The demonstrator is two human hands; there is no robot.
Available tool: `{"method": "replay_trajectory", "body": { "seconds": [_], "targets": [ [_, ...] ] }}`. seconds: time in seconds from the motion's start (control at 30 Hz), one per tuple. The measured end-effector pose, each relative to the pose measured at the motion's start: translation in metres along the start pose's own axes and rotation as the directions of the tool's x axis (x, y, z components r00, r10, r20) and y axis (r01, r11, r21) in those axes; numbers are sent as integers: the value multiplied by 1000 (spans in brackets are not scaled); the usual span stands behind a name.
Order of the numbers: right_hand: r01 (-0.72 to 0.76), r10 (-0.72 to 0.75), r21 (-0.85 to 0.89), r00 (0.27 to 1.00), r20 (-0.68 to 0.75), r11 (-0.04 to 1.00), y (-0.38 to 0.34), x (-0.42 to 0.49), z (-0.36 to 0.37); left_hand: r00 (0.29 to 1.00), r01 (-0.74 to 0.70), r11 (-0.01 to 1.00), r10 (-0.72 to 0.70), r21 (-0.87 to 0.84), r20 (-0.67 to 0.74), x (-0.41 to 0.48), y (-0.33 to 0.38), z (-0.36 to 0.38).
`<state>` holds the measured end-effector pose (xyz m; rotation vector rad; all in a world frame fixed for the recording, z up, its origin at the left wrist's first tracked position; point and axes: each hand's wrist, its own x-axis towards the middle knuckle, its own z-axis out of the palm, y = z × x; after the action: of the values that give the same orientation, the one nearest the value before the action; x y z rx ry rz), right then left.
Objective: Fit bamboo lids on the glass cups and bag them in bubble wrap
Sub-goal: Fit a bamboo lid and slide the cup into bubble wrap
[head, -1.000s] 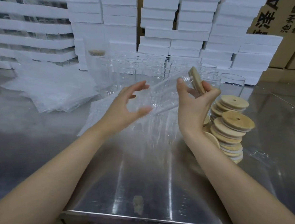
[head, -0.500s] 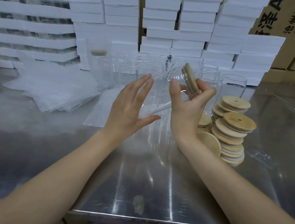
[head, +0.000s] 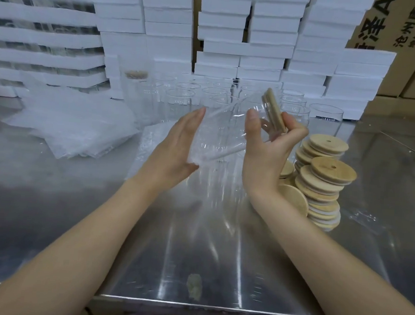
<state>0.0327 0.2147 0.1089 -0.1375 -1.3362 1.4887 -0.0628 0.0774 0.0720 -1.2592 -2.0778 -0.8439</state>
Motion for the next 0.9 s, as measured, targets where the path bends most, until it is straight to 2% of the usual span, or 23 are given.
{"method": "replay_trajectory", "body": {
  "seconds": [0.17, 0.23, 0.27, 0.33, 0.4, 0.43, 0.5, 0.6, 0.67, 0.77, 0.83, 0.9],
  "targets": [
    [46, -56, 93, 993, 99, 995, 5, -17, 7, 935, -122, 953, 204, 276, -290, 6, 15, -3],
    [63, -67, 32, 986, 154, 998, 12, -29, 10, 897, -125, 954, 226, 273, -379, 7, 28, 3],
    [97, -95, -4, 981, 171, 995, 15, -35, 11, 892, -114, 971, 193, 211, -409, 7, 35, 7],
    [165, -152, -54, 970, 189, 985, 18, -39, 13, 923, -88, 996, 77, -11, -378, 5, 44, 11],
    [141, -127, -71, 976, 178, 987, 17, -30, 10, 980, -72, 952, 13, -297, -198, 6, 39, 5],
    [115, -103, -66, 981, 165, 991, 15, -23, 7, 994, -64, 931, 29, -359, -103, 6, 32, 1],
    [80, -78, -10, 989, 123, 997, 9, -9, 2, 999, -7, 955, 17, -297, 30, 8, 17, -9],
    [54, -63, 99, 994, 90, 994, 1, -2, 1, 980, 174, 973, -155, -153, 127, 3, 3, -14],
    [85, -96, 83, 985, 141, 993, 1, -9, 3, 971, 232, 966, -222, -117, 87, 0, 3, -14],
    [164, -156, -14, 957, 245, 986, 11, -18, 3, 963, 259, 962, -264, -81, -49, 5, 12, -15],
    [84, -73, -21, 946, 316, 996, 15, -21, 5, 970, 215, 976, -217, -26, -110, 5, 16, -15],
    [-1, 12, -28, 920, 392, 1000, 16, -19, 6, 962, 231, 973, -231, -20, -146, 5, 18, -14]
  ]
}}
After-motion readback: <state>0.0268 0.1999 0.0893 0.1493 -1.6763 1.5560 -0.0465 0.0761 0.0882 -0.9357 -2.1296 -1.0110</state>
